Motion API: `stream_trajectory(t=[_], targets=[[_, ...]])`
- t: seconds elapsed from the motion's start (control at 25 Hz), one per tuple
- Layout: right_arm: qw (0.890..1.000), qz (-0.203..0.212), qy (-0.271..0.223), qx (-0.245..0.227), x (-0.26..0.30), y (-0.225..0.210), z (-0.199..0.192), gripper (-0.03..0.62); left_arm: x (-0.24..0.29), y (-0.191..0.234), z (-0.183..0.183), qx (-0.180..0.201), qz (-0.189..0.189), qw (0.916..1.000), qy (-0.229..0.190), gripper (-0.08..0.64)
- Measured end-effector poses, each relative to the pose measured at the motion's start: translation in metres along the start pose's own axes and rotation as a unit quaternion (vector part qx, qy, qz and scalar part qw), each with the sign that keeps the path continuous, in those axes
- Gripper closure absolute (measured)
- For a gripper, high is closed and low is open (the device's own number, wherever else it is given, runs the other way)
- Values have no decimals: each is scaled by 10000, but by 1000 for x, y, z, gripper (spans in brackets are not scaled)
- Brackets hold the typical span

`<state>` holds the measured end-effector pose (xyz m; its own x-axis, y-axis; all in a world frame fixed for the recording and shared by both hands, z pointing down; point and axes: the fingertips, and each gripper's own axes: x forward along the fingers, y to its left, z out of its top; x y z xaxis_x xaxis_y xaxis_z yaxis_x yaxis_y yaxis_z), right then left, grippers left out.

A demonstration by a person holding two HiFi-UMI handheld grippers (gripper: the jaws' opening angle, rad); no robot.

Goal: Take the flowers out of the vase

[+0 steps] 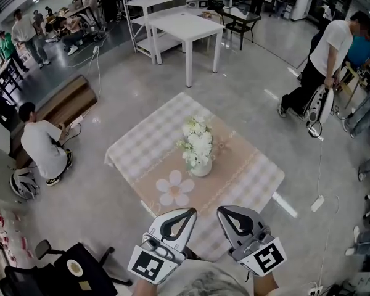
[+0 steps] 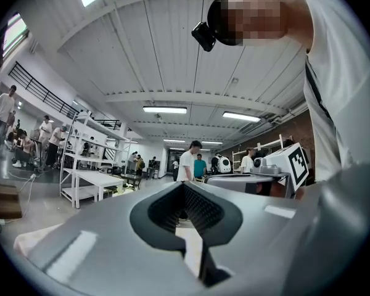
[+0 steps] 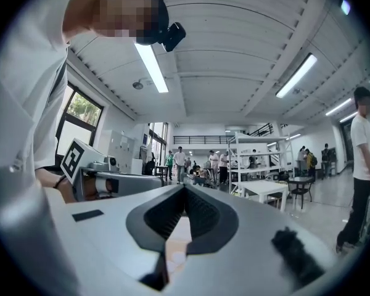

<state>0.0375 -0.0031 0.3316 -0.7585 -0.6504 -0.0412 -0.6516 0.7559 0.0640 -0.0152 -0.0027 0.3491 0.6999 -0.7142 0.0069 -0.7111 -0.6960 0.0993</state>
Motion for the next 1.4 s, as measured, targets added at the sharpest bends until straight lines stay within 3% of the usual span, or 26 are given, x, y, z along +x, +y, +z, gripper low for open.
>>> stream_trajectory(t=[0.4,0.6,0.76,1.08,1.4], targets=[[9990,-390,214,58,43,-31,-24,577,27,52,-19,-301,-294,9991,41,551],[9974,-529,477,-74,60,-44,-42,575,38,73,-30,-195,-350,9990,223,551],[9950,-600,767,-221,68,-57,-60,511,49,87,-37,-275,-359,9986,280,551],[9937,-506,962,-270,65,-80,-89,444,65,84,-51,-251,-252,9984,440,551],[9938,-198,1052,-311,79,-98,-113,420,74,81,-65,-332,-67,9975,624,551]])
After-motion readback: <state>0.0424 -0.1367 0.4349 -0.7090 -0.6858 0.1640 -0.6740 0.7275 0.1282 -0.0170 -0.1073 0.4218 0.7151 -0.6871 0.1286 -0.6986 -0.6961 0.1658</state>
